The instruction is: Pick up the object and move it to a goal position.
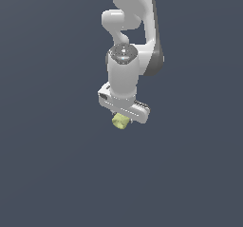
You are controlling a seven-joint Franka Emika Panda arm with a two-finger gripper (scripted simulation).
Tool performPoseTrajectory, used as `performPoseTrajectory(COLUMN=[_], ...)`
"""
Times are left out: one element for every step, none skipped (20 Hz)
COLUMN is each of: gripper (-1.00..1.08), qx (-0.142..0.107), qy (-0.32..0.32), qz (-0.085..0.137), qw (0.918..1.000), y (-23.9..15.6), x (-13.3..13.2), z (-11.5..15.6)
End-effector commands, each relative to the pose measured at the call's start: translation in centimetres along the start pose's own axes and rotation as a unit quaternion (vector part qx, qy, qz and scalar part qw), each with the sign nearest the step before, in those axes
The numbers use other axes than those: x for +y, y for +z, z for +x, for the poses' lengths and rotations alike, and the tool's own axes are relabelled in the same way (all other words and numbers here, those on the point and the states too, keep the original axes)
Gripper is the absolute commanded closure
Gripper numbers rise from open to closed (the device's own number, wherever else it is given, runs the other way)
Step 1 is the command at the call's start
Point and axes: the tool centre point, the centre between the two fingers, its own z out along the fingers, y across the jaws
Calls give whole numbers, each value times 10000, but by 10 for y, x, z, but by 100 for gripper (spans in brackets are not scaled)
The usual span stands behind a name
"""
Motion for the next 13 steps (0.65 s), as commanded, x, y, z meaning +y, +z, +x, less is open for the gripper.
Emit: performPoseTrajectory(gripper=[108,108,108,108,108,108,108,108,108,108,108,108,108], qx=[-4,-4,-4,-4,-4,-4,-4,-2,-2,-2,-2,-2,-2], qy=[-3,-3,-3,-3,-3,-3,-3,-1,-1,-1,-1,-1,-1], qz=[-1,-1,-1,-1,-1,-1,-1,-4,-4,-4,-4,-4,-4], qw=[10000,10000,10000,10000,10000,10000,10000,10000,10000,10000,10000,10000,10000], y=[-20,-27,-33,-39,-44,-49,-53,-56,-59,-61,-62,-63,-63], x=[10,14,17,20,23,25,27,28,30,30,31,31,31], z=[2,3,4,5,6,7,8,8,9,10,10,10,11])
